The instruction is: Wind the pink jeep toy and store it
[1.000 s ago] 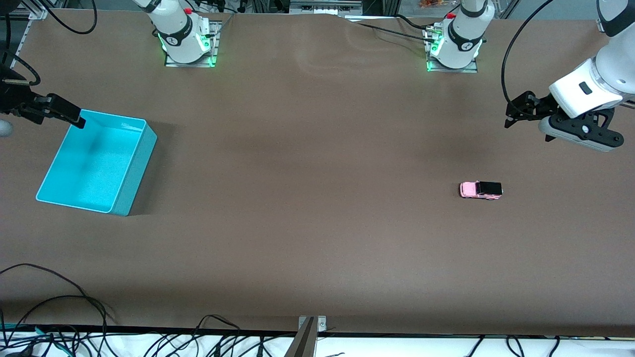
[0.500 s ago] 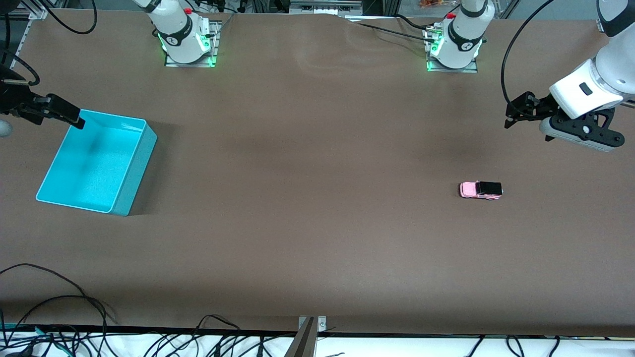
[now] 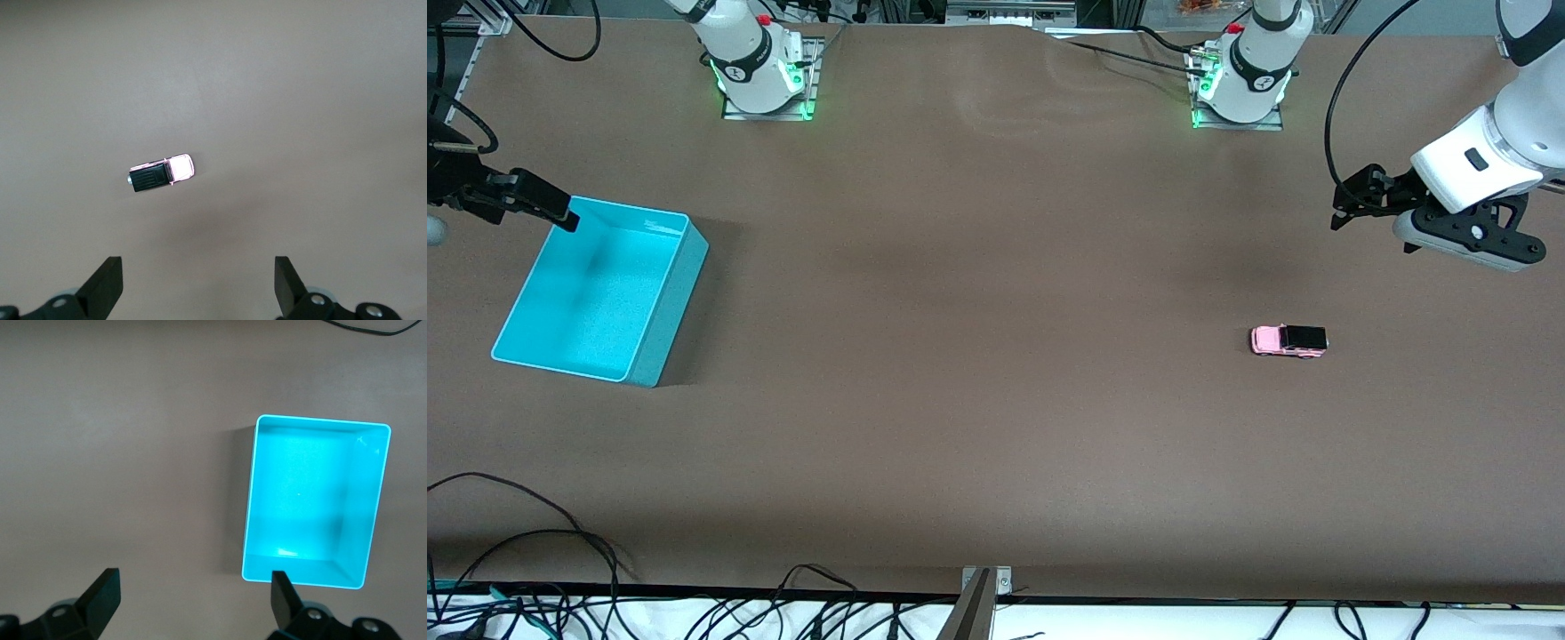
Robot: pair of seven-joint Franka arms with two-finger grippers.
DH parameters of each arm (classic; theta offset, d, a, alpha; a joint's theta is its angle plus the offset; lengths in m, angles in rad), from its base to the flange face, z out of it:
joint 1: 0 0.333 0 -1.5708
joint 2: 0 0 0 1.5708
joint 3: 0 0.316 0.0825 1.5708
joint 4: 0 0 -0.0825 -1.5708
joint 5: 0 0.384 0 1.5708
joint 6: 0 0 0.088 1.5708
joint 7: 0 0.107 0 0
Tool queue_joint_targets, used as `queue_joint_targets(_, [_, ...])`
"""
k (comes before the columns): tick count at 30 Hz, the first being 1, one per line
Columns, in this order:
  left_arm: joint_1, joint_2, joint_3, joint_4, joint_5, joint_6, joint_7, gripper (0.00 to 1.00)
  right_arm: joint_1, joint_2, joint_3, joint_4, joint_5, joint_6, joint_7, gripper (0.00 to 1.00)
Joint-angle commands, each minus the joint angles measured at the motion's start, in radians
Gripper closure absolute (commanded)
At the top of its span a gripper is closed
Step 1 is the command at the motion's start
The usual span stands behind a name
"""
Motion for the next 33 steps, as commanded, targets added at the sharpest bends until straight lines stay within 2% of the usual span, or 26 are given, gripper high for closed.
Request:
queue_joint_targets(1, [-0.008, -0.010, 0.002, 0.002, 0.017, -0.011, -0.015, 0.00, -0.001, -0.002, 0.003, 0.014, 0.000, -0.001, -0.002, 0.00])
queue_joint_targets(7, [-0.008, -0.009, 0.003, 0.004, 0.015, -0.011, -0.014, 0.00, -0.001, -0.002, 0.003, 0.012, 0.000, -0.001, -0.002, 0.00])
queue_joint_targets(17, [-0.006, 0.036, 0.006, 0.067, 0.015, -0.026, -0.015, 0.00, -0.001, -0.002, 0.003, 0.012, 0.000, -0.001, 0.001, 0.00])
queue_joint_targets(33, [-0.006, 0.039, 0.006, 0.068, 0.015, -0.031, -0.043, 0.00, -0.001, -0.002, 0.003, 0.012, 0.001, -0.001, 0.002, 0.00])
